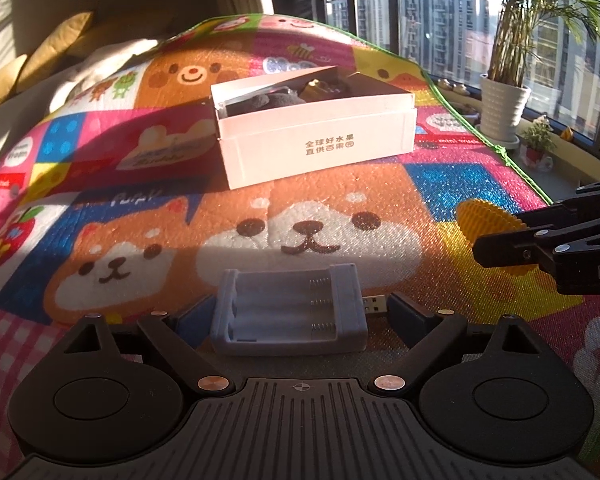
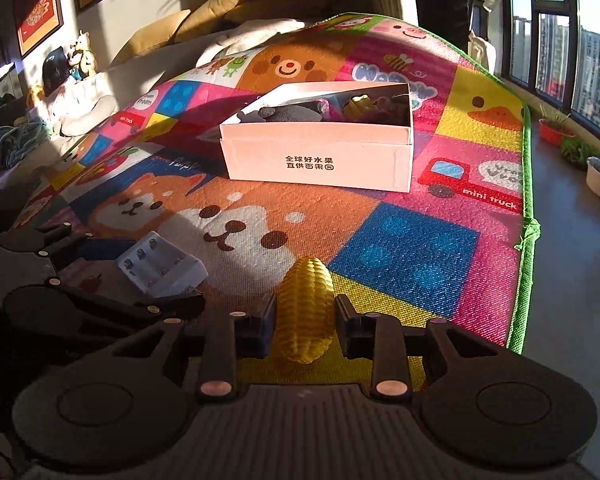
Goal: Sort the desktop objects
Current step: 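Lower the charger and corn into the white box and open both tools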
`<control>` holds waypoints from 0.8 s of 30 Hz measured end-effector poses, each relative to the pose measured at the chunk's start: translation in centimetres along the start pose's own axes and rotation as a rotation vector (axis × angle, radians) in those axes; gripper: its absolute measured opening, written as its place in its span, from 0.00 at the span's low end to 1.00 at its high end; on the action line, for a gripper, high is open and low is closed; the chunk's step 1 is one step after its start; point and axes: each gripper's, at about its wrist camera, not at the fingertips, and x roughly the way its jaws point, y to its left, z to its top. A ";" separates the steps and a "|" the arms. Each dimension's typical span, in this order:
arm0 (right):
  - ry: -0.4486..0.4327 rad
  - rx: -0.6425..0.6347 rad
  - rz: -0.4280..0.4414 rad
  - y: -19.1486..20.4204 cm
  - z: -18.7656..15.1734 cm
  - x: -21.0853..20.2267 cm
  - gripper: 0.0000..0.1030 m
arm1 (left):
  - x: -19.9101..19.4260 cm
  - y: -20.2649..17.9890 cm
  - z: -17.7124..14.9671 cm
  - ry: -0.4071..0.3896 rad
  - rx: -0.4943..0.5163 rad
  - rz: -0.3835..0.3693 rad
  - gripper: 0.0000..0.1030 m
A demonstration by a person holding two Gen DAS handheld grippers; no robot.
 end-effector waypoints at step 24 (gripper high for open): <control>-0.172 0.194 0.063 -6.9 20.1 3.4 0.30 | 3.5 1.4 18.0 -0.333 0.059 -0.020 0.93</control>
